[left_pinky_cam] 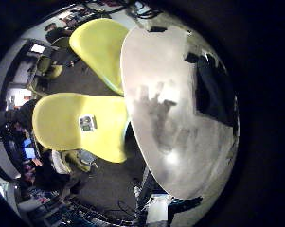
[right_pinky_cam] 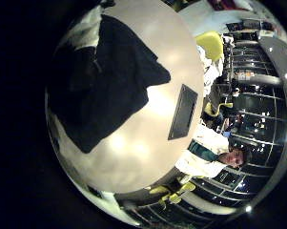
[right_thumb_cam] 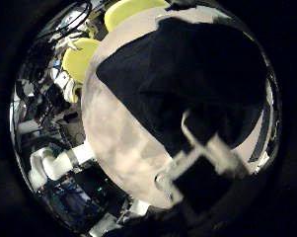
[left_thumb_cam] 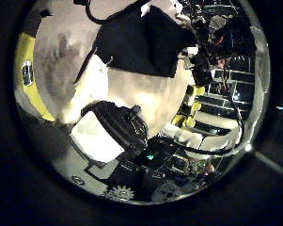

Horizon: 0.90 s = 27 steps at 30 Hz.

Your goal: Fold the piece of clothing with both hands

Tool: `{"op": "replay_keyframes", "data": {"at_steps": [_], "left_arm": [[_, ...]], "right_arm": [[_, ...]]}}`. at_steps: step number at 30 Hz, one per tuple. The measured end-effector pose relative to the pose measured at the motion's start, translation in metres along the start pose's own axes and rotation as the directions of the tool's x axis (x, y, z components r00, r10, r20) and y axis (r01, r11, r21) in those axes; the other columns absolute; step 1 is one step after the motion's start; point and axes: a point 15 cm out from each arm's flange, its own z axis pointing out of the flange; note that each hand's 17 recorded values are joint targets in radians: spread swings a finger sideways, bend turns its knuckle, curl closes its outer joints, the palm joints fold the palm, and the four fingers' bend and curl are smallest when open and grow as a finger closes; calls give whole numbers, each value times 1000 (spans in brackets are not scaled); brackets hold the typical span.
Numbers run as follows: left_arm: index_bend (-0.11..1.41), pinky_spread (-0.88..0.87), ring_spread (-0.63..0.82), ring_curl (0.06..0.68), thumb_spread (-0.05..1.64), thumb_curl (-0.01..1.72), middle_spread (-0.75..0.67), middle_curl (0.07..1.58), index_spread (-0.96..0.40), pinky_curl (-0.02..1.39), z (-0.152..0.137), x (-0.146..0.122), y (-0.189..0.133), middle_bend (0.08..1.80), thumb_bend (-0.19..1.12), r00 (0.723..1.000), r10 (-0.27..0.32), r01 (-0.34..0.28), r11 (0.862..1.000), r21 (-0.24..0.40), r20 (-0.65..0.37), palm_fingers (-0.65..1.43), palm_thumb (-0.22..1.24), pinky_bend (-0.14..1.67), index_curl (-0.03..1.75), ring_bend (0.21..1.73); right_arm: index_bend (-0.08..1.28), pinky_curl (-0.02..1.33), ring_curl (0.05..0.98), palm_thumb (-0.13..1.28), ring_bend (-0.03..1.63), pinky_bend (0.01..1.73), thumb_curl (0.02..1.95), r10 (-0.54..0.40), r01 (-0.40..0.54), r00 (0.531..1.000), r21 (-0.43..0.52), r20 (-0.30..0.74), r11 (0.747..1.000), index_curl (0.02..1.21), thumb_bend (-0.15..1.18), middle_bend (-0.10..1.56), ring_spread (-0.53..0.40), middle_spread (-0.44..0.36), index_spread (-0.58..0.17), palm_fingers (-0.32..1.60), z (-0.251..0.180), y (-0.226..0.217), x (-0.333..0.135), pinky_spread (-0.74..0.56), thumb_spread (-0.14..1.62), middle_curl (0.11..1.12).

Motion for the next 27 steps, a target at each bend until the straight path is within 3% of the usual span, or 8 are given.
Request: {"op": "replay_keyframes", "data": {"at_steps": [1, 5, 12, 16, 20, 24, 27], "left_arm": [[270, 121, -48, 227, 1341, 388, -165, 565, -234, 304, 1, 0, 1, 275, -8, 1000, -1, 1, 1000, -2, -1, 415, 580, 193, 655, 619], [268, 121, -48, 225, 1339, 394, -166, 570, -236, 302, 1, 5, 2, 278, -8, 1000, 4, -4, 1000, -3, -3, 418, 583, 191, 664, 617], [264, 121, -48, 225, 1336, 402, -167, 579, -238, 301, -2, 16, 0, 274, -9, 1000, 13, -13, 1000, 2, 2, 415, 585, 193, 678, 619], [260, 121, -48, 225, 1336, 405, -168, 583, -239, 301, -7, 22, 0, 272, -9, 1000, 18, -18, 1000, 3, 2, 415, 585, 193, 685, 620], [256, 121, -48, 225, 1336, 406, -168, 587, -240, 300, -16, 36, -2, 271, -9, 1000, 27, -27, 1000, 5, 7, 416, 584, 193, 692, 620], [253, 121, -40, 225, 1336, 408, -167, 589, -241, 301, -25, 58, -1, 264, -9, 1000, 21, -21, 1000, -14, 22, 414, 584, 194, 698, 621], [253, 124, -35, 223, 1338, 407, -168, 589, -241, 302, -34, 63, 0, 260, -11, 998, 18, -16, 1000, -22, 62, 412, 578, 195, 702, 615]], "right_arm": [[150, 929, 480, 770, 966, 964, 722, -7, 7, 1000, 32, 16, 999, 440, -23, 440, -44, -103, -420, -169, -9, -4, 0, -41, 1073, 413], [125, 851, 407, 757, 851, 879, 687, -17, 3, 996, 165, 83, 986, 372, -24, 329, 79, -39, -439, -131, -46, -16, 6, 153, 1065, 367], [127, 741, 349, 728, 780, 802, 641, 56, -79, 994, 246, 97, 966, 297, -22, 267, 159, -3, -422, -52, -105, 11, 53, 339, 1062, 344], [151, 686, 324, 745, 749, 763, 626, 91, -112, 988, 181, 121, 977, 282, -17, 276, 168, 6, -398, -7, -114, 45, 64, 402, 1061, 345], [159, 637, 306, 754, 736, 724, 612, 131, -138, 977, 29, 170, 990, 280, -19, 284, 174, 10, -379, 26, -111, 97, 63, 442, 1059, 347], [153, 595, 293, 738, 727, 696, 596, 226, -209, 953, -101, 203, 973, 276, -26, 282, 183, 11, -370, 33, -108, 156, 88, 467, 1072, 346], [153, 568, 283, 708, 712, 680, 571, 261, -245, 945, -103, 196, 964, 273, -24, 283, 190, 16, -364, 34, -113, 171, 104, 480, 1100, 347]]}}
